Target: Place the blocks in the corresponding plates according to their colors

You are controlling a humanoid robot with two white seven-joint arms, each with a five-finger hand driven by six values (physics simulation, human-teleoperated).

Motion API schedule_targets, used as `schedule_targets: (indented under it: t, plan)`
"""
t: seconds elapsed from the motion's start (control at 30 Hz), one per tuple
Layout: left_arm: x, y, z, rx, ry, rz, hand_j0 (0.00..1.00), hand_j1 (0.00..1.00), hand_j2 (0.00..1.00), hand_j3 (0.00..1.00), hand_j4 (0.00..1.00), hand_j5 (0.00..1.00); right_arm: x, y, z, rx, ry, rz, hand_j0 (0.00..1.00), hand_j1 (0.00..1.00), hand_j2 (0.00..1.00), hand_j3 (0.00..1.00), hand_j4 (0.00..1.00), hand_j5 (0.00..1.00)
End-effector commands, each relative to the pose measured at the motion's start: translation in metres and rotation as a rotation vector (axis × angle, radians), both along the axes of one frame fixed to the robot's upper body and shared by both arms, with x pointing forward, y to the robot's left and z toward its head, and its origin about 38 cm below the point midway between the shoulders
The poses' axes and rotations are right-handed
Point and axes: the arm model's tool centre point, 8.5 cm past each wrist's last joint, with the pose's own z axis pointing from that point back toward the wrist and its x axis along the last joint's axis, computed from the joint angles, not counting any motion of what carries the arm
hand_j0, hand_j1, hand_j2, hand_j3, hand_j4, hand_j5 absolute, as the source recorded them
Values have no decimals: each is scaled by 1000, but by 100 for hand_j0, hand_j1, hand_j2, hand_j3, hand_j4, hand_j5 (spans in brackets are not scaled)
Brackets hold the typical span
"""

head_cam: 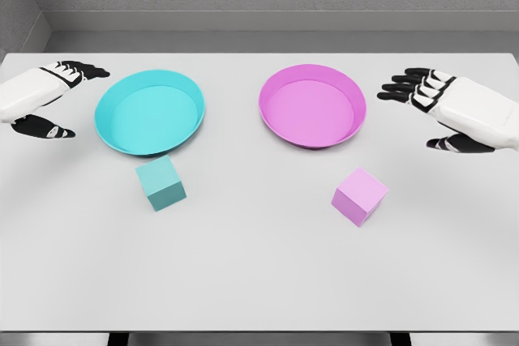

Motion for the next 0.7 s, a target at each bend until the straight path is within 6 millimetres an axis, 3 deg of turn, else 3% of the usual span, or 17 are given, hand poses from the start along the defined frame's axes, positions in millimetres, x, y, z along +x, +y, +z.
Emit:
schedule_targets:
  t: [0.0, 0.2, 0.27, 0.47, 0.57, 0.67]
  plan:
    - [0, 0, 1, -6, -1, 1, 100, 100, 100, 100, 100, 100, 0, 0, 2, 6, -1, -1, 100, 100, 100, 100, 100, 100]
    - [-3, 0, -4, -9, 11, 0, 100, 100, 100, 100, 100, 100, 0, 0, 1, 9, 0, -2, 100, 100, 100, 100, 100, 100]
    - [-8, -8, 4, 75, -8, -42, 100, 100, 100, 100, 100, 100, -5, 10, 1, -7, 12, 30, 100, 100, 100, 100, 100, 100]
    - [-18, -22, 29, 199, -77, -111, 100, 100, 100, 100, 100, 100, -12, 22, -29, -113, 150, 68, 100, 100, 100, 100, 100, 100]
    - [-26, -36, 29, 202, -85, -157, 100, 100, 100, 100, 100, 100, -12, 22, -38, -176, 210, 60, 100, 100, 100, 100, 100, 100]
    - [-46, -61, 27, 231, -86, -257, 100, 100, 100, 100, 100, 100, -10, 22, -46, -235, 268, 37, 100, 100, 100, 100, 100, 100]
